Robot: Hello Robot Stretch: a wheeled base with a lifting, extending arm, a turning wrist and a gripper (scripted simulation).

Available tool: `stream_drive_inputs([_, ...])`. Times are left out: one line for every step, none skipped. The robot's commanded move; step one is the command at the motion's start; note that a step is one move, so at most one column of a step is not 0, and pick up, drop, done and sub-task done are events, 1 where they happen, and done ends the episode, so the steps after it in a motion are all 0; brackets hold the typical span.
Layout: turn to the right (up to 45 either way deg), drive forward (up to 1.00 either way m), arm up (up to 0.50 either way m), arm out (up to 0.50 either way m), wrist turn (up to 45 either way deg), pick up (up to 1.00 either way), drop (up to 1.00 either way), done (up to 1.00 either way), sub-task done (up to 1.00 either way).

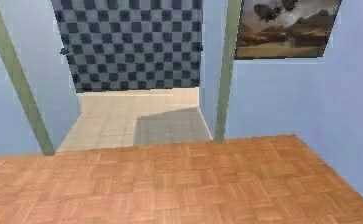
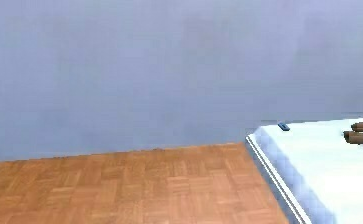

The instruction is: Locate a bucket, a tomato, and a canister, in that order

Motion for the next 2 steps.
stream_drive_inputs([45.0, 0.00, 0.00, 0.00, 0.0, 0.00, 0.00, 0.00, 0.00])
stream_drive_inputs([36.0, 0.00, 0.00, 0.00, 0.0, 0.00, 0.00, 0.00, 0.00])
